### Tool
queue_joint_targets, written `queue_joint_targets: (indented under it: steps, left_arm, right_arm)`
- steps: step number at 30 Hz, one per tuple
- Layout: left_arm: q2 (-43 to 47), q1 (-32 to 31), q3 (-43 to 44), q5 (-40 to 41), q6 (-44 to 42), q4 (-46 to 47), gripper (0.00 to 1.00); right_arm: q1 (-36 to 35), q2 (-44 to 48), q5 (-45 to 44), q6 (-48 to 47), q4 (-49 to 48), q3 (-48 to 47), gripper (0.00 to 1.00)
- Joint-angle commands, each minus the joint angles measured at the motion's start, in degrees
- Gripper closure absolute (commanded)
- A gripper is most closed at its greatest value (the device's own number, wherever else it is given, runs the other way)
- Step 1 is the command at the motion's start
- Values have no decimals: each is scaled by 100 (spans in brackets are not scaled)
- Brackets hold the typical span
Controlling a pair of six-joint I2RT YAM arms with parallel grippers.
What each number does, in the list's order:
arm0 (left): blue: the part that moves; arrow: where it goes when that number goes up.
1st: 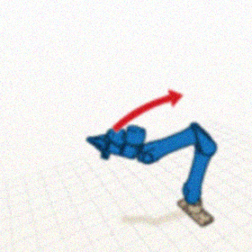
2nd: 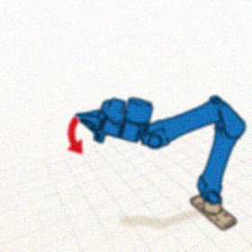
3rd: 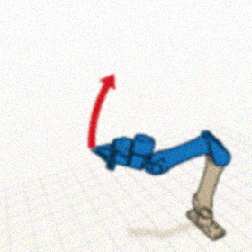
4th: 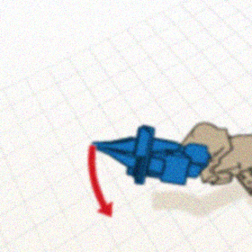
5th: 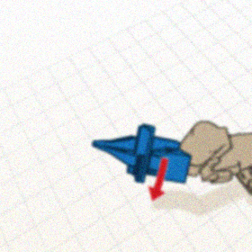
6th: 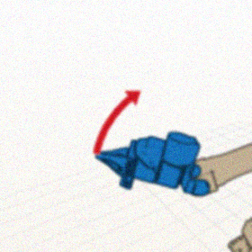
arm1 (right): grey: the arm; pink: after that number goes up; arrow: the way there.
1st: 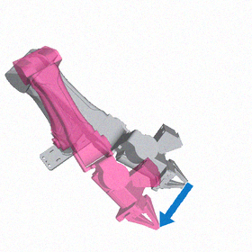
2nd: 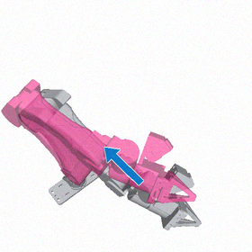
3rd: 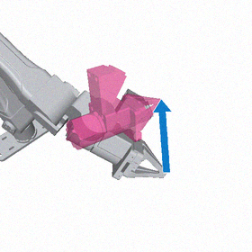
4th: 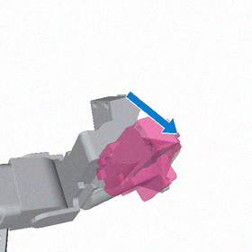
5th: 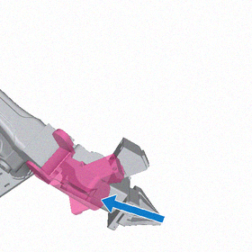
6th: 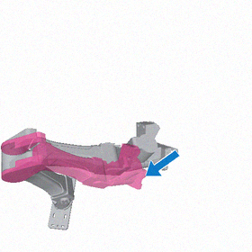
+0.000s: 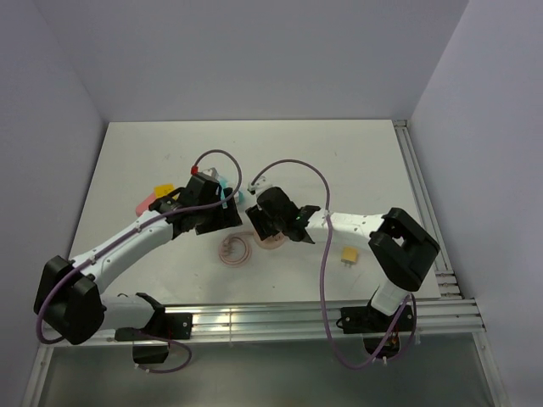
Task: Insert the plug
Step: Insert the plug into the socket.
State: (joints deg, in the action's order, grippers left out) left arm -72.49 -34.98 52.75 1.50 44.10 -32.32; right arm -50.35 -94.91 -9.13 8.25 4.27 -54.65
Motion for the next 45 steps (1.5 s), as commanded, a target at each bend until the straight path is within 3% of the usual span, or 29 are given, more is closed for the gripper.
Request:
queue_joint_targets:
  steps: [1, 13, 23, 28, 38, 40, 45]
  left_arm:
    - [-283, 184, 288, -264, -164, 120, 17]
    - [-1346, 387, 1026, -774, -332, 559, 14]
    - [-1830, 518, 1088, -1458, -244, 928, 12]
    - [-1681, 659, 992, -1521, -243, 920, 12]
    - [-1286, 888, 912, -1477, -349, 674, 12]
    - [-1233, 897, 886, -1477, -358, 648, 12]
    - [-1153, 905, 886, -1477, -349, 630, 12]
  right_arm:
    - [-89, 114, 166, 27, 399, 166, 100]
    - [-80, 149, 218, -17, 83, 227, 100]
    - [-89, 289, 297, 10, -392, 570, 98]
    - [-89, 281, 236, 10, -498, 535, 72]
    - [-80, 526, 51, 1, -462, 306, 41]
    - [-63, 640, 43, -8, -462, 280, 26]
    - [-54, 685, 16, -8, -252, 157, 19]
